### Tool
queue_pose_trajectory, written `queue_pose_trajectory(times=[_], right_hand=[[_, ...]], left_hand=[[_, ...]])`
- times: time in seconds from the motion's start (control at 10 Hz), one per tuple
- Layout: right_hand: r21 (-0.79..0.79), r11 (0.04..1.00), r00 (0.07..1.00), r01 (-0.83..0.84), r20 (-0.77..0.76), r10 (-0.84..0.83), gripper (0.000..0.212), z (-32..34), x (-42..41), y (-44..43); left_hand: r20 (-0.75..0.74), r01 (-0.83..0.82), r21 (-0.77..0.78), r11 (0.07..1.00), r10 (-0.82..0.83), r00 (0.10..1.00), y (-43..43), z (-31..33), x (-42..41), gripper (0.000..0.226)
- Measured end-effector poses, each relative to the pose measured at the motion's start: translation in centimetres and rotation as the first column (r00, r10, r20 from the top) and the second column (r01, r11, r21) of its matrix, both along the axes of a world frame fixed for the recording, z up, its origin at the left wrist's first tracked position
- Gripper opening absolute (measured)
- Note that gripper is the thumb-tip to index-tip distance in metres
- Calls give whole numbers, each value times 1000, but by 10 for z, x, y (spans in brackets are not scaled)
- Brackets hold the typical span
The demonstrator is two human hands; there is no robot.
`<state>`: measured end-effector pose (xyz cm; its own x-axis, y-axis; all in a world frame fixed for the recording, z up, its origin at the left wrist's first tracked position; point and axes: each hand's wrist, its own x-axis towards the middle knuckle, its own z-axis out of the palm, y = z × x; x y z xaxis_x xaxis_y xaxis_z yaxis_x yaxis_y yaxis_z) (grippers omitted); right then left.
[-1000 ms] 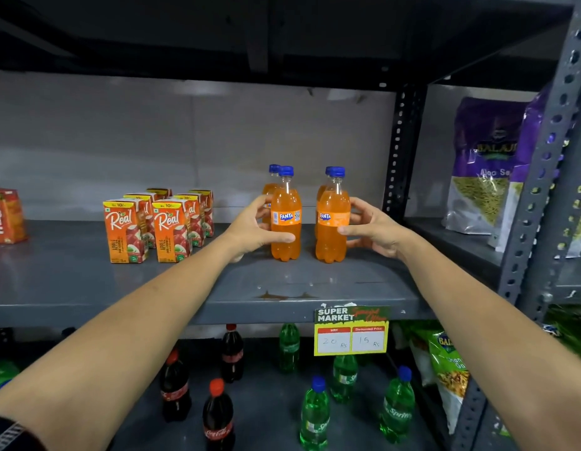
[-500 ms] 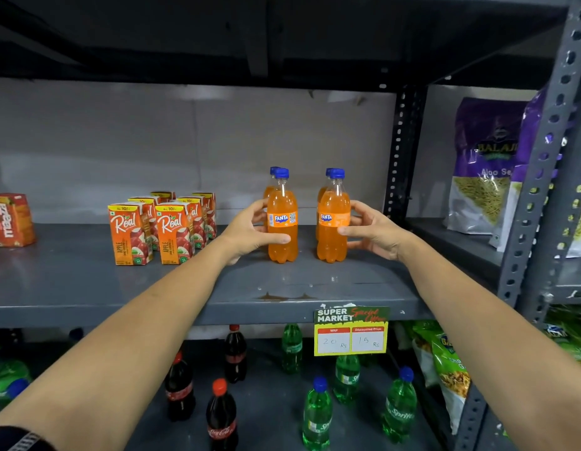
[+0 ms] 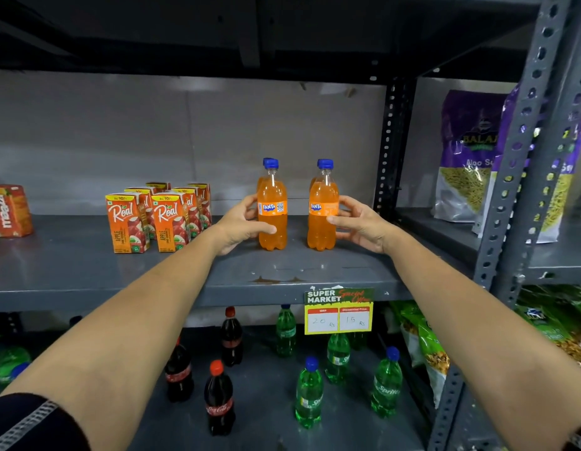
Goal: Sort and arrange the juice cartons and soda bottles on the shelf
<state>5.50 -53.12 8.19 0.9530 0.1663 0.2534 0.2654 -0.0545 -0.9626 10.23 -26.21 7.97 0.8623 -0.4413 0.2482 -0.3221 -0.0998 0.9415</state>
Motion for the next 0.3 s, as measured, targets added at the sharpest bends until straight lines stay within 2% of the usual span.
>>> queue_pose_trajectory(times=[0.1,0.2,0.3], right_hand=[[106,991,996,84,1,-85,61,1,-12,-1],[144,969,978,202,14,-206,65,1,-25,2],[77,878,868,473,132,-479,57,3,-53,16]], left_hand=[[10,-25,36,999,25,1000,12,-2,-7,87],[61,-81,77,994,77,995,22,3,-17,90],[329,-317,132,939,260,908,41,14,-38,76]])
